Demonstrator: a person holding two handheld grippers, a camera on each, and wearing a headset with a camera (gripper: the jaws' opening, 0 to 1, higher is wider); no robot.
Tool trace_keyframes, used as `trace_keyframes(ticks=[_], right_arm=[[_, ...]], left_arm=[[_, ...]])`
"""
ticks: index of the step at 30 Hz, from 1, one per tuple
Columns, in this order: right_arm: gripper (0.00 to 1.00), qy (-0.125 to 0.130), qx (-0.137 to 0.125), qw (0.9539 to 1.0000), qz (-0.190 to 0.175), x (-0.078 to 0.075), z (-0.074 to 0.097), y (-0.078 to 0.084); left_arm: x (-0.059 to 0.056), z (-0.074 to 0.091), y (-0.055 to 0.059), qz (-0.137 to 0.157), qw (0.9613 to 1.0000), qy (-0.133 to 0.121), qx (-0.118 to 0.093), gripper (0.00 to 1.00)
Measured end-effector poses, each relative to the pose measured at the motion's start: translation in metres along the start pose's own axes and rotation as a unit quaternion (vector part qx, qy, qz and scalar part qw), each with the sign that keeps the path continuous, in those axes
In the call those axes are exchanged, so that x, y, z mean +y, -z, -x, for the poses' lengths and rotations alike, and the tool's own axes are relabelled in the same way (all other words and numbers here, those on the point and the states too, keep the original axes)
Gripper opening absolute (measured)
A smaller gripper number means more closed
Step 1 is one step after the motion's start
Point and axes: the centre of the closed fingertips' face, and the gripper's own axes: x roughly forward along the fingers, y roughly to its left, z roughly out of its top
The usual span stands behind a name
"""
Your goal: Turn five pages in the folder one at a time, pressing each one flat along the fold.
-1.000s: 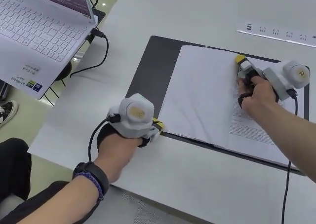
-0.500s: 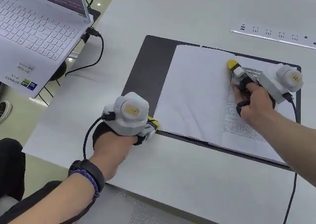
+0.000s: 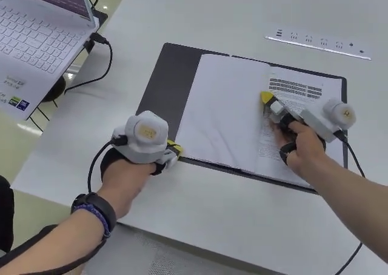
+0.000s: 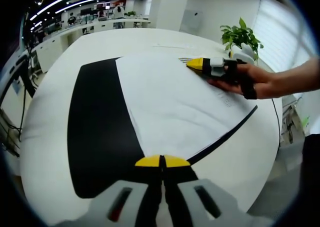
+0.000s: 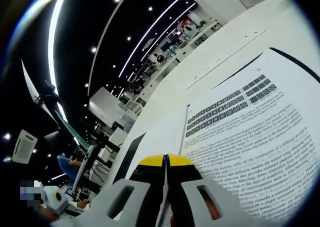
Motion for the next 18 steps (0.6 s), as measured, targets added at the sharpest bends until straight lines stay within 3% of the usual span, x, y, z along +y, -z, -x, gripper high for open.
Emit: trace_keyframes(ticks=[18], right_arm=[[0.00, -0.032, 0.038, 0.9984, 0.026, 0.009, 0.040, 0.038]], left_arm=[[0.001, 0.001, 0.000, 0.025, 0.9996, 0.003, -0.012, 0.00]])
